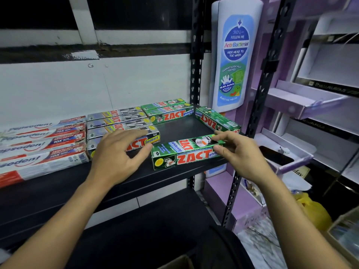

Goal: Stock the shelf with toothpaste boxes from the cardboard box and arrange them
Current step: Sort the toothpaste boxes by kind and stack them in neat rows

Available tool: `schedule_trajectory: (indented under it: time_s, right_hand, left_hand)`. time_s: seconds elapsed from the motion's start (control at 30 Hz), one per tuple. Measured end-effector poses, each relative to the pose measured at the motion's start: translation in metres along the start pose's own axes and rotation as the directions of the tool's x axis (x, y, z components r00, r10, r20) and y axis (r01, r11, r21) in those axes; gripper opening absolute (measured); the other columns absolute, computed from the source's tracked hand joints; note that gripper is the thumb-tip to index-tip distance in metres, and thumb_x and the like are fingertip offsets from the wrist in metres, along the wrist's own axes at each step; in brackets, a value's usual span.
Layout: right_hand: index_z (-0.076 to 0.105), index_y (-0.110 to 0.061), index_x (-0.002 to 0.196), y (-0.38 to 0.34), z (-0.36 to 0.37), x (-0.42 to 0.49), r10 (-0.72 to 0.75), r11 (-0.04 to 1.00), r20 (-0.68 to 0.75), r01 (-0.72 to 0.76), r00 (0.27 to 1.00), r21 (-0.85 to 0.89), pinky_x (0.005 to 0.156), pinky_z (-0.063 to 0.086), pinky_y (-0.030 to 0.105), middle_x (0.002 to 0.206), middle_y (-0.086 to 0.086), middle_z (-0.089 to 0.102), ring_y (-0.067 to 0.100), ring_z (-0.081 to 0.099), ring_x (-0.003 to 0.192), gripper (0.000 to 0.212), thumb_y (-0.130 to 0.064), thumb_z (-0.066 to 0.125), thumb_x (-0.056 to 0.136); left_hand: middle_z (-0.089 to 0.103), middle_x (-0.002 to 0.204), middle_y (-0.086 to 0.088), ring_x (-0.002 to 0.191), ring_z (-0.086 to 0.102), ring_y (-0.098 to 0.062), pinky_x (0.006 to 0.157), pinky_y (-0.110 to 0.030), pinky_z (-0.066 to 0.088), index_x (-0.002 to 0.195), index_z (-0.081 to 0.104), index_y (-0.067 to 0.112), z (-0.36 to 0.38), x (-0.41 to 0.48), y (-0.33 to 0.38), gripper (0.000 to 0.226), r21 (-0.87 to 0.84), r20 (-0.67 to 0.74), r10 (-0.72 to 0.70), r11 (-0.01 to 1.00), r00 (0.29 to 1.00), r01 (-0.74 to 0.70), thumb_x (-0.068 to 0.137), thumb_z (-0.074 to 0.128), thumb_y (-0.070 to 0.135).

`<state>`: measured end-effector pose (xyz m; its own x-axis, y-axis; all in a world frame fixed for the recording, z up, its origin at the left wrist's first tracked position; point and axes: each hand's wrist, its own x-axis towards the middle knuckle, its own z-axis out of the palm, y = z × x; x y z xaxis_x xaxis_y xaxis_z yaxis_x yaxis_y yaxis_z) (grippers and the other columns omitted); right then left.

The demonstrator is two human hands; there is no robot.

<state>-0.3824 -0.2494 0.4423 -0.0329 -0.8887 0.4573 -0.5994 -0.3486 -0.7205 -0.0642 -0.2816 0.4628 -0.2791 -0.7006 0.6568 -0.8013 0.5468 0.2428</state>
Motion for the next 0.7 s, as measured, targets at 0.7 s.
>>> schedule_trajectory:
  time_s: [0.7]
  right_hand:
    - [0.062, -0.01, 0.129, 0.013, -0.011, 0.007, -0.181, 0.699, -0.002, 0.127, 0.983, -0.703, 0.083, 0.051, 0.046, 0.128, 0.004, 0.064, 0.033, 0.056, 0.102, 0.038, -0.008, 0.06, 0.091]
  left_hand:
    - [0.074, 0.084, 0.022, 0.076, 0.065, 0.003, 0.071, -0.018, 0.047, 0.108, 0.072, 0.047, 0.004, -0.001, -0.005, 0.063, -0.133, 0.125, -0.008, 0.991, 0.992, 0.025, 0.066, 0.05, 0.089]
